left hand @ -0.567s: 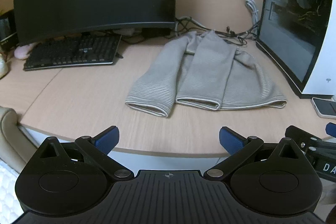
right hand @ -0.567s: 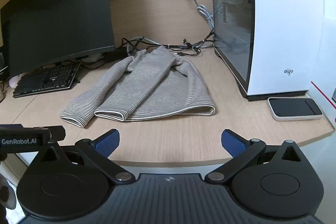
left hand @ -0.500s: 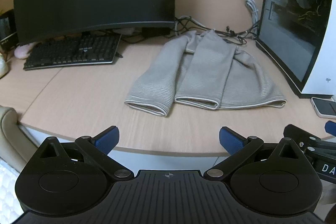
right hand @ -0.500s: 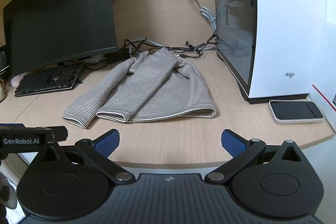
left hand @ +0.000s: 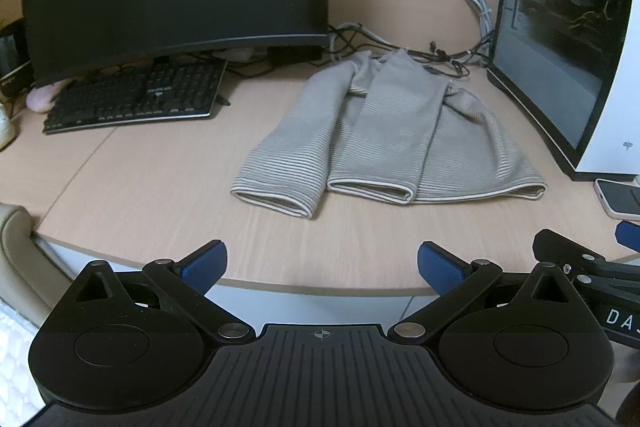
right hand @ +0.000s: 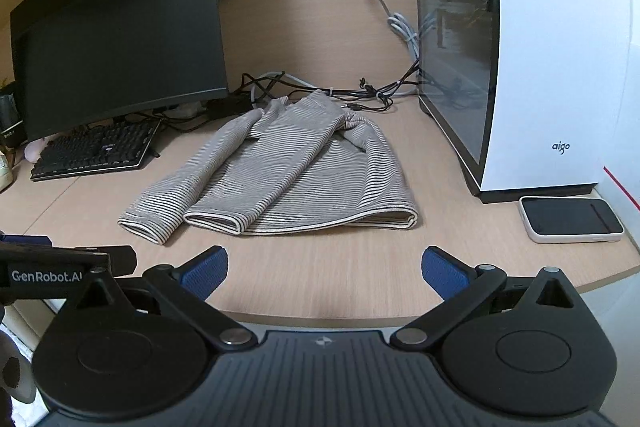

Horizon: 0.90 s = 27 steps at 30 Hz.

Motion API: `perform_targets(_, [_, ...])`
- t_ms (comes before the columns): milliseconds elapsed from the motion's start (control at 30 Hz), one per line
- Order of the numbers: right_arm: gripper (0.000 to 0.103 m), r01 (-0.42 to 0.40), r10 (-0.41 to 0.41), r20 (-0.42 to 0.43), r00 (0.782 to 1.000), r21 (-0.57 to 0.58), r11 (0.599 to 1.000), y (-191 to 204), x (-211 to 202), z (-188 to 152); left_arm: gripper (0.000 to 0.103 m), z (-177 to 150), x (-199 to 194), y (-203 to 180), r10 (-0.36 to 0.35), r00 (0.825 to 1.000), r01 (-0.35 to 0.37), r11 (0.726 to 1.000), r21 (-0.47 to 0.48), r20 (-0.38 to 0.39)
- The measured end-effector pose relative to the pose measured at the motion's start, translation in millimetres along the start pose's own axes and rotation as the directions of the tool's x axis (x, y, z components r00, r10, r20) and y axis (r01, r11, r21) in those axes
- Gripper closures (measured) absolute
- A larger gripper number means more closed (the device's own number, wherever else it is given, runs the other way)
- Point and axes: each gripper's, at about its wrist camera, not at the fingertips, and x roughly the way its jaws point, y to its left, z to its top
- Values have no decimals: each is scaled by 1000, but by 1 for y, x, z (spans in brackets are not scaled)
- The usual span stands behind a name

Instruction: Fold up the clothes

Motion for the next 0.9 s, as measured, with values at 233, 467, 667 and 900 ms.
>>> perform_targets(233, [0, 1, -1, -4, 1000, 3, 1000, -1, 4, 2, 0, 1, 4, -1, -3, 1000, 3, 1000, 5, -5])
perform_targets(467, [0, -8, 8, -7, 1000, -2, 1000, 1, 7, 3, 0, 1, 5, 3, 0, 1000, 0, 1000, 2, -9])
perform_targets(667, [0, -9, 9, -9, 1000, -5, 1000, 5, 8, 3, 0, -1, 6, 7, 0, 1000, 0, 1000, -1, -10])
perform_targets(900, [0, -13, 13, -12, 1000, -6, 1000, 6, 9, 1, 0, -2, 6, 8, 2, 1000, -2, 1000, -2, -13])
